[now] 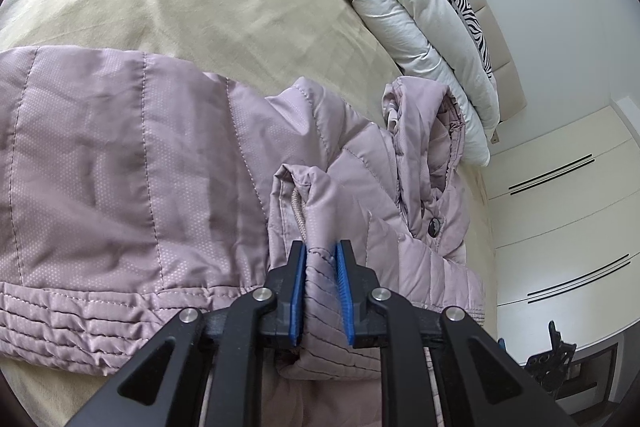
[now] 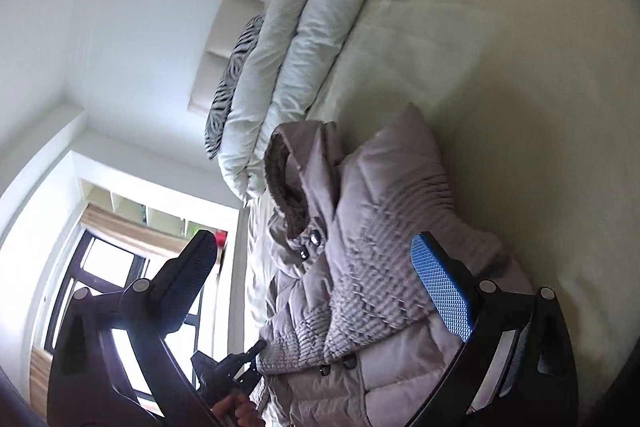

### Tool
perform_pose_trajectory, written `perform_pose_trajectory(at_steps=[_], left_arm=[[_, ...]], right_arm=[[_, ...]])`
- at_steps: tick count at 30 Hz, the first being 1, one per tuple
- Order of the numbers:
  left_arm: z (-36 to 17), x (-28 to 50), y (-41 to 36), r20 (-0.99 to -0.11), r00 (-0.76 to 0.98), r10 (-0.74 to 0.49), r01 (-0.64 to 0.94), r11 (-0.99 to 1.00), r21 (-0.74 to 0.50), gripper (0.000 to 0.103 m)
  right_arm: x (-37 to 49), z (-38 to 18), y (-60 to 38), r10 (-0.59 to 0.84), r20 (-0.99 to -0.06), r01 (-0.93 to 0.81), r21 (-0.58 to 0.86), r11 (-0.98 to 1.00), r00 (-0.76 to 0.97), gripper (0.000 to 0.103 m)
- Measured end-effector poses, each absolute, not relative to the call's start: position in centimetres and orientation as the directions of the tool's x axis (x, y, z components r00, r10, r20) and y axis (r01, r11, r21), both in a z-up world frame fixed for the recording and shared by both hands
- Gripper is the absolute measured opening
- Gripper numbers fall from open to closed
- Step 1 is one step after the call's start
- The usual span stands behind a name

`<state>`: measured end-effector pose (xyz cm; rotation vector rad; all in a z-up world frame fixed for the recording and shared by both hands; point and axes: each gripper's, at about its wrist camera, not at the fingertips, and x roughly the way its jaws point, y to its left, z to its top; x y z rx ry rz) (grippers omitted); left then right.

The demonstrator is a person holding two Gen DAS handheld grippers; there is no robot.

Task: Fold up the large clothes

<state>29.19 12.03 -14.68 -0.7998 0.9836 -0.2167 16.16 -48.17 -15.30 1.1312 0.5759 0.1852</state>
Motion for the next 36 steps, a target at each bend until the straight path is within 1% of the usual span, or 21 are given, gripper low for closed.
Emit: perform_pose_trajectory(at_steps=[2, 4, 7, 8, 11, 12, 15, 17, 19, 21, 22, 23, 24, 26, 27, 28, 29, 32, 36], left_arm=[[-14.8, 29.1, 12.1, -0.662, 0.555, -0.504, -0.177, 0.706, -0.686, 0.017], [-14.9, 29.2, 12.2, -0.664, 0.550, -0.506, -0.170, 0.710, -0.683, 0.019], [-15.3, 29.5, 12.2, -0.670, 0.543, -0.507, -0.166, 0.717, -0.677, 0.027], [-15.4, 29.7, 12.1, -0.671, 0.540, -0.509, -0.162, 0.719, -0.676, 0.028], [-15.9, 29.9, 11.8, -0.675, 0.539, -0.504, -0.157, 0.727, -0.668, 0.028], [-15.9, 29.9, 11.8, -0.672, 0.540, -0.506, -0.154, 0.726, -0.671, 0.028], [-15.9, 29.7, 11.7, -0.665, 0.545, -0.511, -0.138, 0.727, -0.672, 0.029], [-16.0, 29.6, 11.7, -0.659, 0.549, -0.514, -0.131, 0.726, -0.675, 0.030], [-16.1, 29.5, 11.8, -0.650, 0.555, -0.519, -0.121, 0.723, -0.681, 0.030], [-16.2, 29.3, 11.9, -0.636, 0.559, -0.532, -0.107, 0.714, -0.692, 0.032], [-16.2, 29.1, 12.0, -0.626, 0.561, -0.542, -0.102, 0.705, -0.702, 0.035], [-16.1, 28.9, 12.2, -0.616, 0.564, -0.551, -0.098, 0.696, -0.712, 0.042], [-15.8, 28.6, 12.4, -0.610, 0.568, -0.553, -0.097, 0.691, -0.717, 0.047], [-14.6, 27.6, 13.0, -0.601, 0.591, -0.539, -0.099, 0.690, -0.717, 0.069], [-13.7, 26.7, 13.6, -0.584, 0.612, -0.533, -0.091, 0.686, -0.722, 0.074], [-12.7, 25.7, 14.3, -0.562, 0.635, -0.530, -0.081, 0.677, -0.731, 0.083], [-11.8, 24.5, 15.2, -0.533, 0.658, -0.532, -0.071, 0.661, -0.747, 0.090], [-9.9, 20.0, 19.1, -0.460, 0.724, -0.514, -0.065, 0.614, -0.787, 0.092], [-10.0, 12.3, 26.8, -0.389, 0.824, -0.412, -0.151, 0.502, -0.852, 0.093]], right_arm=[[18.9, -16.0, -47.8, 0.443, -0.367, 0.164, 0.886, 0.433, 0.818, 0.100], [21.3, -18.1, -48.0, 0.449, -0.418, 0.219, 0.876, 0.430, 0.790, 0.100], [23.6, -21.8, -48.6, 0.451, -0.488, 0.297, 0.853, 0.430, 0.748, 0.099], [23.8, -22.5, -48.5, 0.443, -0.504, 0.299, 0.839, 0.455, 0.741, 0.099], [24.3, -21.8, -47.5, 0.426, -0.551, 0.283, 0.789, 0.545, 0.718, 0.099], [24.3, -21.4, -47.5, 0.428, -0.551, 0.280, 0.789, 0.547, 0.716, 0.099], [24.0, -19.8, -48.2, 0.431, -0.475, 0.230, 0.831, 0.506, 0.767, 0.101], [24.3, -19.4, -48.9, 0.421, -0.454, 0.229, 0.845, 0.483, 0.785, 0.102], [25.0, -20.3, -49.7, 0.414, -0.471, 0.264, 0.845, 0.465, 0.779, 0.102], [25.9, -22.5, -50.1, 0.428, -0.496, 0.293, 0.840, 0.456, 0.755, 0.102], [26.0, -23.4, -50.2, 0.439, -0.482, 0.273, 0.846, 0.458, 0.758, 0.102], [25.8, -23.6, -50.2, 0.437, -0.467, 0.247, 0.847, 0.471, 0.769, 0.102], [25.7, -23.3, -50.0, 0.436, -0.468, 0.235, 0.841, 0.488, 0.769, 0.102], [25.1, -21.9, -49.2, 0.400, -0.498, 0.234, 0.802, 0.549, 0.770, 0.102], [24.6, -20.9, -48.8, 0.377, -0.514, 0.232, 0.777, 0.585, 0.771, 0.103], [23.8, -19.9, -48.3, 0.367, -0.511, 0.216, 0.764, 0.608, 0.777, 0.103], [22.9, -19.0, -47.9, 0.375, -0.489, 0.184, 0.768, 0.614, 0.787, 0.103], [20.2, -16.6, -46.4, 0.420, -0.435, 0.103, 0.782, 0.615, 0.797, 0.103], [17.3, -14.5, -43.7, 0.481, -0.414, 0.033, 0.783, 0.621, 0.773, 0.103]])
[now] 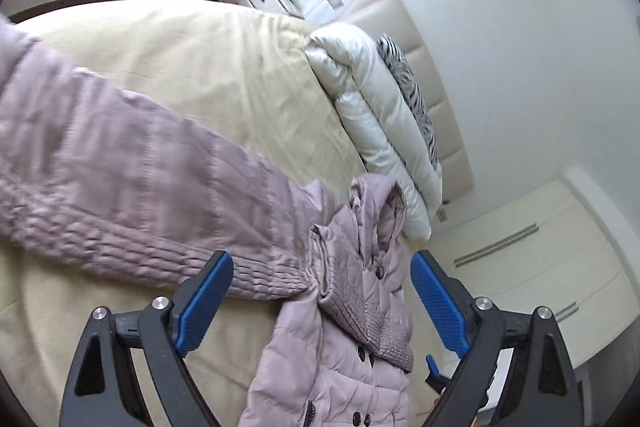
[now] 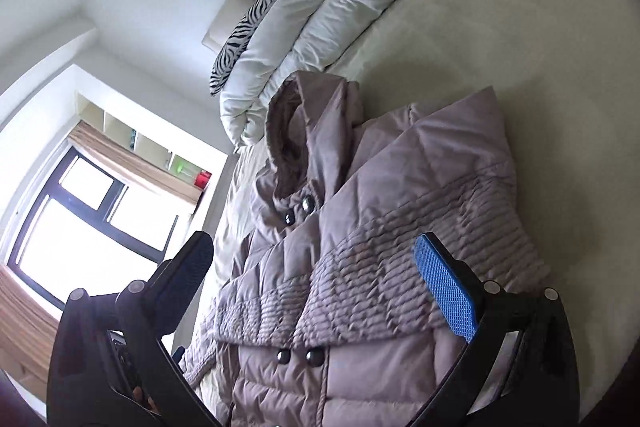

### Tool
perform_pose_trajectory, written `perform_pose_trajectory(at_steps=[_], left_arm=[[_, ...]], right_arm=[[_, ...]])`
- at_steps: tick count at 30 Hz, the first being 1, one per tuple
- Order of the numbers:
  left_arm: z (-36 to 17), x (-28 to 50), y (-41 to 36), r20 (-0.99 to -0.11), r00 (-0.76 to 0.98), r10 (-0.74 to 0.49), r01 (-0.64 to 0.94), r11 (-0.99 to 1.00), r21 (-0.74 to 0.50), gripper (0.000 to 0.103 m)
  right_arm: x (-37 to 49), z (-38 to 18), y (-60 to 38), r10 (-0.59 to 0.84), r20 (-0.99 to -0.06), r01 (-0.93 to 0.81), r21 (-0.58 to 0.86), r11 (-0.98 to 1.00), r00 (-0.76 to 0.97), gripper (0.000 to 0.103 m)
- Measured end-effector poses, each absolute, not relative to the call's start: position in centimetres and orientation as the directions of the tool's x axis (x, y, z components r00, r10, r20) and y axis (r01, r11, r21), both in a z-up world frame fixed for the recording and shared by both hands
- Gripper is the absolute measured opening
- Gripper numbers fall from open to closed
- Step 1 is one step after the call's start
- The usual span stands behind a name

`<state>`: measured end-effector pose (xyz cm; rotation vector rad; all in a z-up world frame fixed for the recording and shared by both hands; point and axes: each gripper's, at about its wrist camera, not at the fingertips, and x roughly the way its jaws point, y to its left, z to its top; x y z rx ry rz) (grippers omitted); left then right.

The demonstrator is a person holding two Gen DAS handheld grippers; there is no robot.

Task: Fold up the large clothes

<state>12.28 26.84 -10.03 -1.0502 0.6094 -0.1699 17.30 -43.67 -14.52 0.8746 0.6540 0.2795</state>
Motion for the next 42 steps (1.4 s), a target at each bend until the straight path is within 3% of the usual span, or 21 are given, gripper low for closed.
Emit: perform_pose_trajectory(at_steps=[8, 18, 21, 23, 24, 26, 31, 35, 39, 42], left_arm=[[-15.6, -0.7, 40.7, -0.368, 0.927, -0.068, -0.358, 0.129, -0.925, 0.093], [-19.1, 0.2, 44.2, -0.412, 0.908, 0.075, -0.406, -0.088, -0.910, 0.088], [-19.9, 1.0, 45.1, -0.428, 0.898, 0.097, -0.416, -0.122, -0.901, 0.071], [-20.6, 1.3, 46.0, -0.447, 0.890, 0.090, -0.432, -0.146, -0.890, 0.031], [-21.2, 1.5, 46.2, -0.445, 0.892, 0.076, -0.429, -0.163, -0.888, 0.021], [-21.4, 1.5, 46.4, -0.441, 0.895, 0.061, -0.426, -0.173, -0.888, 0.020], [-17.1, 2.1, 45.3, -0.429, 0.900, 0.074, -0.431, 0.007, -0.902, 0.018], [-9.6, 5.0, 40.7, -0.395, 0.919, 0.016, -0.378, 0.323, -0.867, 0.018], [-3.1, 8.9, 32.0, -0.368, 0.924, -0.103, -0.229, 0.621, -0.750, 0.017], [-1.0, 11.3, 23.3, -0.397, 0.894, -0.209, -0.088, 0.786, -0.613, 0.017]], right_arm=[[12.8, -12.1, -38.3, 0.559, -0.364, -0.041, 0.811, 0.584, 0.745, 0.103], [10.5, -11.6, -35.0, 0.569, -0.387, -0.017, 0.816, 0.578, 0.726, 0.103], [10.2, -11.6, -35.0, 0.566, -0.392, -0.011, 0.815, 0.579, 0.725, 0.103], [9.8, -11.6, -35.1, 0.563, -0.396, -0.008, 0.813, 0.582, 0.726, 0.103], [9.6, -11.6, -35.2, 0.563, -0.395, -0.007, 0.814, 0.581, 0.726, 0.103], [9.1, -11.7, -35.7, 0.562, -0.395, -0.004, 0.816, 0.578, 0.727, 0.103], [8.0, -12.9, -36.9, 0.552, -0.398, 0.018, 0.822, 0.569, 0.733, 0.103], [7.2, -14.0, -37.6, 0.552, -0.391, 0.028, 0.833, 0.552, 0.737, 0.103], [6.5, -14.8, -38.4, 0.552, -0.375, 0.037, 0.849, 0.526, 0.744, 0.103], [6.3, -15.3, -38.7, 0.568, -0.361, 0.041, 0.867, 0.497, 0.739, 0.103]])
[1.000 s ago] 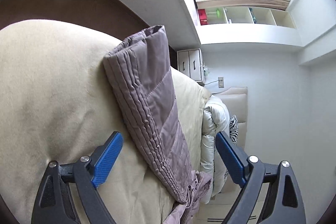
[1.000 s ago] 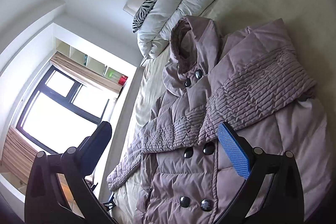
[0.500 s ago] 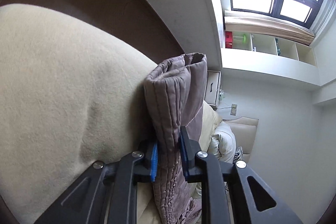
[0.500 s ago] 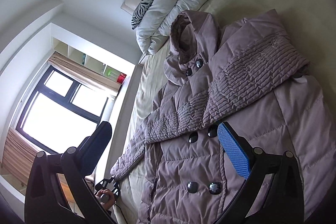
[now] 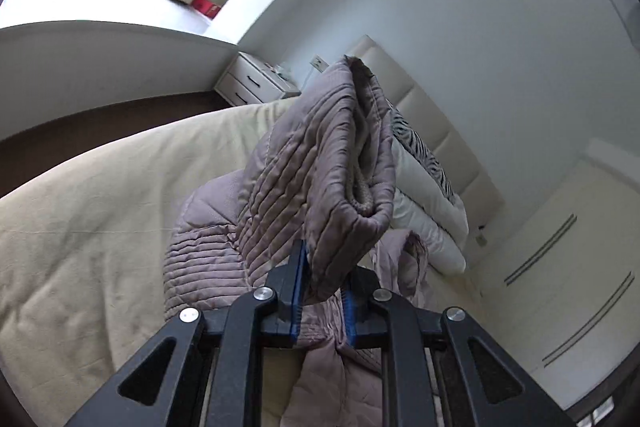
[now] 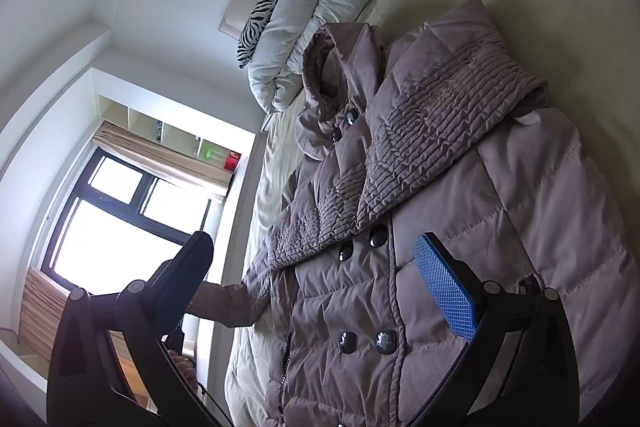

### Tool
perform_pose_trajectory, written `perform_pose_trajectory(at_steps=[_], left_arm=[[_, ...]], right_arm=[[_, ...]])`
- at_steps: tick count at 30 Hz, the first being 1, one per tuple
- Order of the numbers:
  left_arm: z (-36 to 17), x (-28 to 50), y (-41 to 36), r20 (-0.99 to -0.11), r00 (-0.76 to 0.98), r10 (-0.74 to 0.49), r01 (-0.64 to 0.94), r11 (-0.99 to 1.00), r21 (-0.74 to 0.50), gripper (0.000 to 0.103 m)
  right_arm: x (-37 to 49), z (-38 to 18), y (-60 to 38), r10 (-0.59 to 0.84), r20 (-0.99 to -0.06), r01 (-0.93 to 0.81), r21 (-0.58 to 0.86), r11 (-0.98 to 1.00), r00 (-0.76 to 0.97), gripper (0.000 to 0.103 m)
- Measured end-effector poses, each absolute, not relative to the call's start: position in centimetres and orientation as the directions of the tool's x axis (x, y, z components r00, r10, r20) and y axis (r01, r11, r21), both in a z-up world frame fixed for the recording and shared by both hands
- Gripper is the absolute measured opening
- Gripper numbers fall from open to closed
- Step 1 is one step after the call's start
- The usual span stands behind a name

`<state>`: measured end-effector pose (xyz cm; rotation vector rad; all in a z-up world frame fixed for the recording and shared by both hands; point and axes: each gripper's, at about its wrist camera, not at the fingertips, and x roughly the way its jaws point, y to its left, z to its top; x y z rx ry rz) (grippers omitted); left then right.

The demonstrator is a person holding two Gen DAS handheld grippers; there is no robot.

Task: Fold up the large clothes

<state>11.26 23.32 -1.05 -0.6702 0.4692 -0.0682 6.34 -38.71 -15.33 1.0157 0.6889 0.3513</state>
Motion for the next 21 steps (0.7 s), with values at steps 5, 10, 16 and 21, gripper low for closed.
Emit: perform_pose_trajectory(at_steps=[5, 10, 16, 21], left_arm=[[-4.4, 13.3, 9.9, -0.529, 0.777, -0.341, 0.106, 0.900, -0.424, 0.017], [-9.9, 13.2, 1.0, -0.652, 0.675, -0.345, 0.222, 0.938, -0.267, 0.017], [-11.2, 13.2, -1.5, -0.676, 0.663, -0.321, 0.252, 0.946, -0.203, 0.017], [-10.8, 12.6, -1.6, -0.676, 0.667, -0.315, 0.258, 0.948, -0.187, 0.018]], right_arm=[[6.6, -15.8, -38.0, 0.610, -0.355, 0.026, 0.877, 0.480, 0.709, 0.103], [8.0, -16.7, -36.2, 0.657, -0.399, 0.029, 0.867, 0.498, 0.639, 0.103], [12.0, -17.7, -30.4, 0.747, -0.448, -0.016, 0.853, 0.522, 0.492, 0.102], [15.7, -18.5, -27.2, 0.789, -0.429, -0.003, 0.878, 0.479, 0.440, 0.075]])
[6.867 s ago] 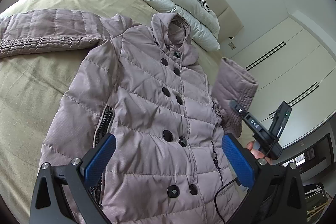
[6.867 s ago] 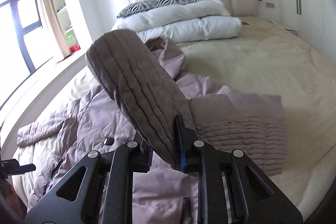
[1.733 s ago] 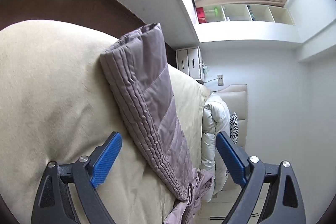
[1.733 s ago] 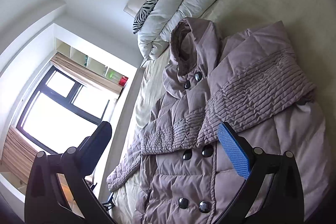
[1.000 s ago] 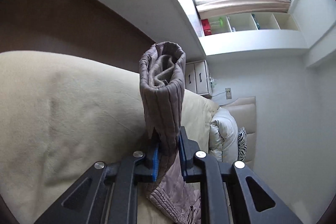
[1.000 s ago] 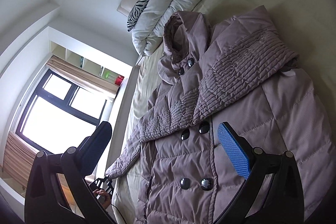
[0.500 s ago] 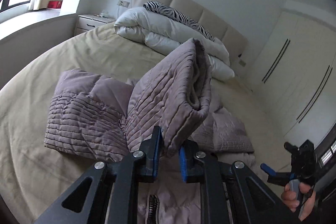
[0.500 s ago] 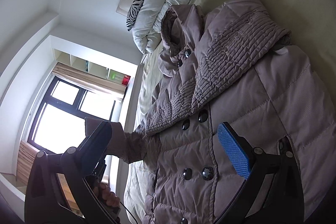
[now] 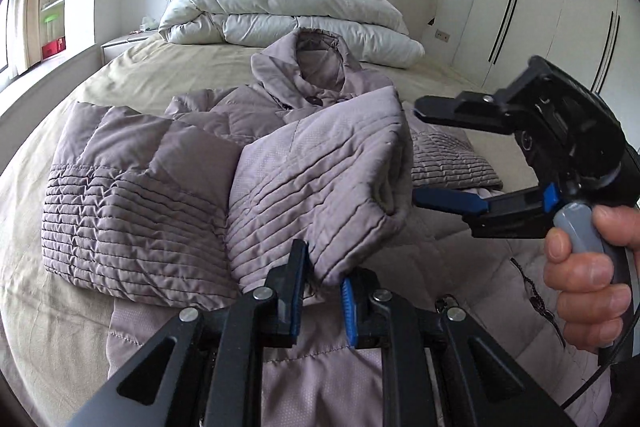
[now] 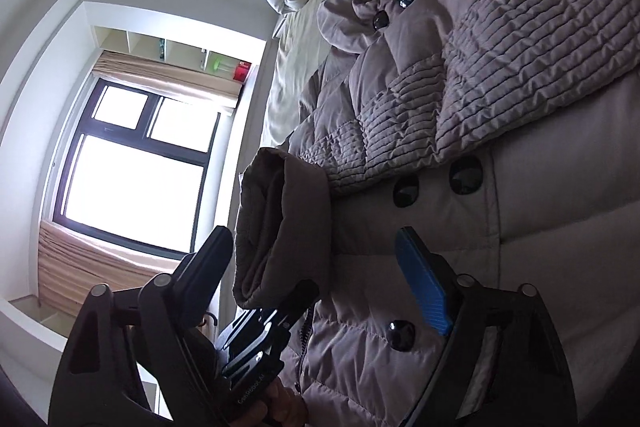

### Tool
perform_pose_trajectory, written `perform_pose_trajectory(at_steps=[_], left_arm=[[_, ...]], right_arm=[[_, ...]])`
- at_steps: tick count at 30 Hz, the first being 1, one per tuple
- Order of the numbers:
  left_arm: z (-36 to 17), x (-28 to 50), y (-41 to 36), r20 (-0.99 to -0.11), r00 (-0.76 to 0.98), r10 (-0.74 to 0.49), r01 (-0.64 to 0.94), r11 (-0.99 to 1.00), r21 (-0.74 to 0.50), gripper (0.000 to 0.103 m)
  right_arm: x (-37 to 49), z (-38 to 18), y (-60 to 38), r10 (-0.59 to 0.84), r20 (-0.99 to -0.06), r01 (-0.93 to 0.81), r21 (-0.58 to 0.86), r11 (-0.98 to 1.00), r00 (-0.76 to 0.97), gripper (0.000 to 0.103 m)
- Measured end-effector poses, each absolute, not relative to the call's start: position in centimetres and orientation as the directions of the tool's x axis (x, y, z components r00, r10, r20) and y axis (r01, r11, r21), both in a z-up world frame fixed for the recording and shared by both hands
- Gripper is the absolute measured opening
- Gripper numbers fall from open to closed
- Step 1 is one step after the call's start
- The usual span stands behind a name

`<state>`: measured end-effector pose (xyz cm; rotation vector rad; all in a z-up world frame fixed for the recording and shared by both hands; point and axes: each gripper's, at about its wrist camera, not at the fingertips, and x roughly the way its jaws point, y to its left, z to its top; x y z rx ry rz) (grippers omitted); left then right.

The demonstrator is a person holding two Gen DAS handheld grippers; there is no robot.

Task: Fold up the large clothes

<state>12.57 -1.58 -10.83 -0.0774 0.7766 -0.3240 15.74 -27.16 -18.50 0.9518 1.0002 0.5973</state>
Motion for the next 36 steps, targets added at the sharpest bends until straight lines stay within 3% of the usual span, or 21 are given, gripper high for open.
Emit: perform_pose_trajectory(at_steps=[5, 6, 8, 10, 12, 14, 18, 21, 29, 36], left_arm=[[-11.0, 12.4, -1.7, -0.678, 0.664, -0.316, 0.263, 0.947, -0.185, 0.019], [-11.2, 12.6, -1.7, -0.676, 0.664, -0.318, 0.262, 0.947, -0.189, 0.019], [-11.1, 12.5, -1.6, -0.672, 0.669, -0.318, 0.259, 0.947, -0.191, 0.021], [-10.9, 12.5, -1.4, -0.667, 0.672, -0.322, 0.254, 0.946, -0.201, 0.027], [-10.7, 12.3, -0.9, -0.661, 0.674, -0.330, 0.249, 0.944, -0.217, 0.045], [-10.3, 11.5, 0.0, -0.634, 0.696, -0.336, 0.240, 0.942, -0.236, 0.076], [-8.7, 9.3, 3.1, -0.540, 0.776, -0.325, 0.191, 0.938, -0.290, 0.092], [-8.3, 9.2, 6.0, -0.514, 0.805, -0.297, 0.129, 0.933, -0.336, 0.094], [-8.3, 13.4, 11.6, -0.552, 0.809, -0.200, -0.049, 0.914, -0.403, 0.094], [-10.3, 19.8, 11.6, -0.645, 0.751, -0.144, -0.139, 0.920, -0.367, 0.093]], right_arm=[[17.7, -17.8, -24.6, 0.812, -0.429, -0.031, 0.878, 0.479, 0.396, 0.074], [18.0, -17.6, -24.0, 0.811, -0.444, -0.040, 0.868, 0.494, 0.382, 0.070], [18.7, -17.3, -22.9, 0.800, -0.481, -0.060, 0.844, 0.534, 0.358, 0.037], [19.1, -17.0, -22.1, 0.775, -0.522, -0.069, 0.812, 0.579, 0.357, 0.027], [19.2, -16.3, -21.7, 0.755, -0.549, -0.093, 0.784, 0.614, 0.358, 0.020], [19.3, -15.2, -21.6, 0.749, -0.554, -0.114, 0.771, 0.626, 0.363, 0.019], [19.4, -10.9, -21.7, 0.757, -0.508, -0.171, 0.773, 0.611, 0.411, 0.018], [19.5, -6.0, -21.7, 0.767, -0.450, -0.235, 0.771, 0.592, 0.457, 0.017], [19.7, 8.5, -23.6, 0.764, -0.252, -0.384, 0.746, 0.545, 0.594, 0.017], [18.8, 14.5, -28.3, 0.724, -0.177, -0.413, 0.721, 0.557, 0.667, 0.017]])
